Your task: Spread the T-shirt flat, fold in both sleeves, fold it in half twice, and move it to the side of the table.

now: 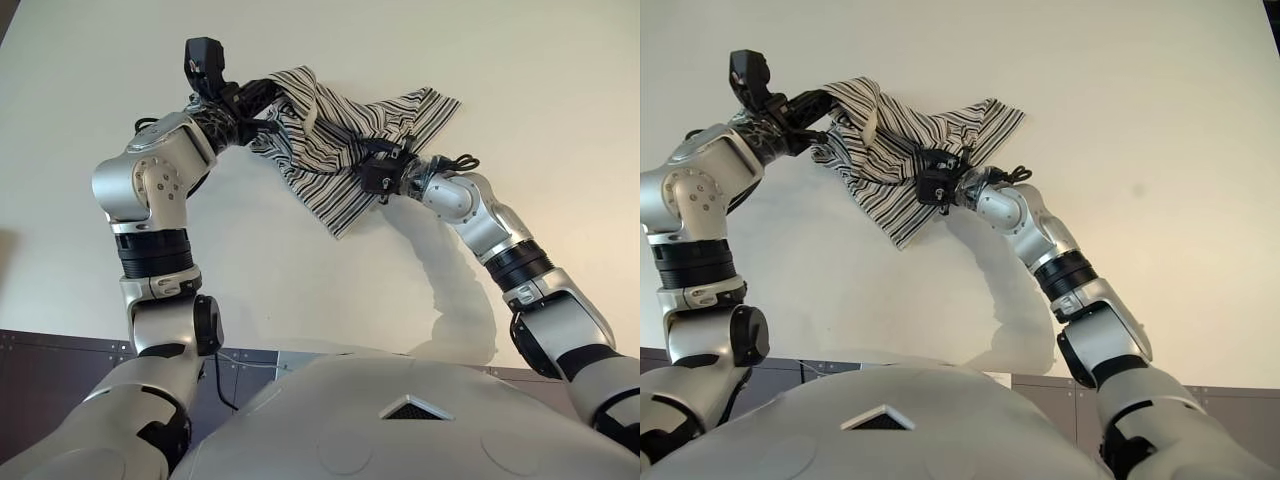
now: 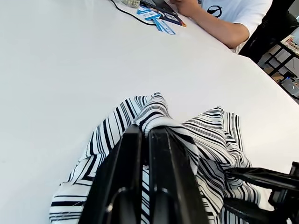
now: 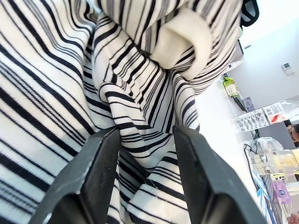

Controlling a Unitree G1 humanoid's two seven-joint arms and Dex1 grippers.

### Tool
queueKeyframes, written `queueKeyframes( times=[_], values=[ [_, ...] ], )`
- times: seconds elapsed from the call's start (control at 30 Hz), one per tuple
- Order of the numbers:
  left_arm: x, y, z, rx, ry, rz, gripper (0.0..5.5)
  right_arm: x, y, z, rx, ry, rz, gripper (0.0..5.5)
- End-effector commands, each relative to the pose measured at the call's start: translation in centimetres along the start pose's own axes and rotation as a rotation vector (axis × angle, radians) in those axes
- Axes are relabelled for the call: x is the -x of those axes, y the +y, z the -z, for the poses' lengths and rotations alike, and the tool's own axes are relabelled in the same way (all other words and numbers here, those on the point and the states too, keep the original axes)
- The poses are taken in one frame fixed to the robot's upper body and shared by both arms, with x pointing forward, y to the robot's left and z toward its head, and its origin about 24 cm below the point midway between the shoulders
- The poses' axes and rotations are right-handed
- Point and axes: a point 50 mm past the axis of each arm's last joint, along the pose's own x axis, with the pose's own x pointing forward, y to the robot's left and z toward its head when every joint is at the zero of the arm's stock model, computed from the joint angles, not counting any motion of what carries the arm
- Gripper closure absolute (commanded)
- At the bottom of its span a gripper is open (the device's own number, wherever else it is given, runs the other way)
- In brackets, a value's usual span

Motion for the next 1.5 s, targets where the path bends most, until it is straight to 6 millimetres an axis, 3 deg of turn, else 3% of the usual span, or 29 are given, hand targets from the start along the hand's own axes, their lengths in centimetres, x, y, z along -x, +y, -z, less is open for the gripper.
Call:
queueKeyframes(
  times=[0.03, 0.4, 0.63, 0.73, 0.93, 1.1, 1.23, 1.5],
  values=[
    [-0.3, 0.4, -0.8, -0.045, -0.001, 0.001, 5.4, -0.2, 0.0, -0.2, -0.014, -0.02, 0.034, 3.46],
    [-1.1, 0.8, -0.6, -0.056, 0.012, 0.006, 5.4, -1.4, 1.0, 1.2, 0.148, 0.027, 0.06, 3.46],
    [-1.2, 0.4, 0.2, -0.032, 0.007, 0.017, 5.4, -1.6, 0.9, -0.7, 0.258, -0.118, 0.067, 4.88],
    [-1.2, 0.3, 0.3, -0.027, 0.005, 0.019, 5.4, -1.8, 0.4, 0.1, 0.256, -0.05, 0.09, 5.37],
    [-1.4, 0.2, 0.0, -0.029, 0.0, 0.025, 5.4, -1.9, 0.3, 0.7, 0.213, -0.021, 0.096, 5.37],
    [-1.0, 0.6, 0.0, -0.012, -0.025, 0.0, 5.4, -0.4, -0.4, 0.9, 0.099, -0.04, 0.15, 5.37],
    [-1.3, 0.3, -0.1, -0.001, -0.044, 0.004, 5.4, -0.8, -0.7, 1.2, 0.093, -0.025, 0.13, 5.37],
    [-1.0, 0.5, 0.4, 0.011, -0.043, -0.01, 5.4, -0.1, -0.4, 0.9, 0.032, -0.076, 0.078, 3.88]
  ],
)
